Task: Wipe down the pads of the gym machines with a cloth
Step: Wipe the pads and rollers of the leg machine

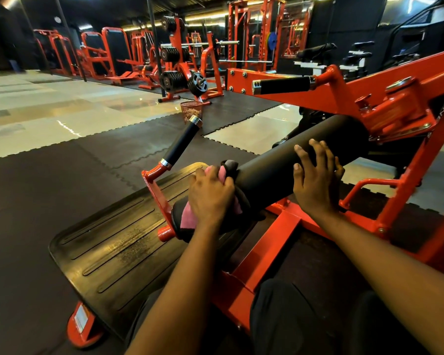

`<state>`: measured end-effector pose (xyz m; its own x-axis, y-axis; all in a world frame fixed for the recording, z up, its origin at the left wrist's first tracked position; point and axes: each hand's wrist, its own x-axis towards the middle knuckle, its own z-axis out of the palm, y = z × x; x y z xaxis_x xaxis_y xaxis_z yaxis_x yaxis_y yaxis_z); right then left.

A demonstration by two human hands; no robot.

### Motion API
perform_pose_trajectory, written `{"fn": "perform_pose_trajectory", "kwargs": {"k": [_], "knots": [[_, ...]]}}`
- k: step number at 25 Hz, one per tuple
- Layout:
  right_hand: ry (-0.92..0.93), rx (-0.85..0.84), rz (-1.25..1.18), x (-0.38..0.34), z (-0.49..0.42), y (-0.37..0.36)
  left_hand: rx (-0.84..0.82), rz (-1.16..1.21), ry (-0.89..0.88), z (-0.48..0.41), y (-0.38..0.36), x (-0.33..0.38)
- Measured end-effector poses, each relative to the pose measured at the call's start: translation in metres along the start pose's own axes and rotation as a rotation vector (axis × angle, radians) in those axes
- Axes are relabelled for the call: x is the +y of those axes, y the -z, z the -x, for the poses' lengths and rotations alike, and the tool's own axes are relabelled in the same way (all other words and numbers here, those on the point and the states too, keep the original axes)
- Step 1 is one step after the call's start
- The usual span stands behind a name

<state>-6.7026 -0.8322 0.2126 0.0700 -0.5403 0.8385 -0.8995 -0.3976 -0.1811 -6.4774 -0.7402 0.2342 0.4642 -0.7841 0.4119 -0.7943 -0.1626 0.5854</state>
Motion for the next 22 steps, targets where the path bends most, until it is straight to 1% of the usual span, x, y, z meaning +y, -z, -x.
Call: {"fn": "perform_pose_trajectory", "kwargs": {"k": [3,6,10,11,13,15,17,18,20,22], "knots": [[-0.031,0.053,-0.028,-0.001,0.005,-0.003,0.034,-0.033,0.074,0.011,0.012,-0.047],[-0.041,0.049,-0.031,-0.002,0.005,0.001,0.082,-0.029,0.175,0.010,0.018,-0.074],[-0.045,0.033,-0.017,0.001,0.003,0.010,0.196,-0.043,0.252,0.012,0.004,-0.060],[-0.044,0.029,-0.023,0.001,0.002,0.011,0.194,-0.042,0.264,0.009,0.001,-0.047],[-0.044,0.023,-0.029,0.000,-0.002,0.014,0.137,-0.049,0.208,-0.004,-0.008,-0.010],[-0.056,0.024,-0.040,-0.001,-0.005,0.017,0.066,-0.014,0.087,-0.014,-0.017,0.034],[-0.053,0.039,-0.042,0.000,-0.006,0.018,0.048,0.034,-0.028,-0.014,-0.026,0.061],[-0.048,0.050,-0.041,0.000,-0.007,0.019,0.058,0.048,-0.077,-0.011,-0.027,0.061],[-0.048,0.055,-0.042,0.001,-0.010,0.021,0.075,0.045,-0.134,-0.002,-0.023,0.035],[-0.059,0.059,-0.025,-0.001,-0.007,0.020,0.107,0.029,-0.107,0.010,-0.015,-0.004]]}}
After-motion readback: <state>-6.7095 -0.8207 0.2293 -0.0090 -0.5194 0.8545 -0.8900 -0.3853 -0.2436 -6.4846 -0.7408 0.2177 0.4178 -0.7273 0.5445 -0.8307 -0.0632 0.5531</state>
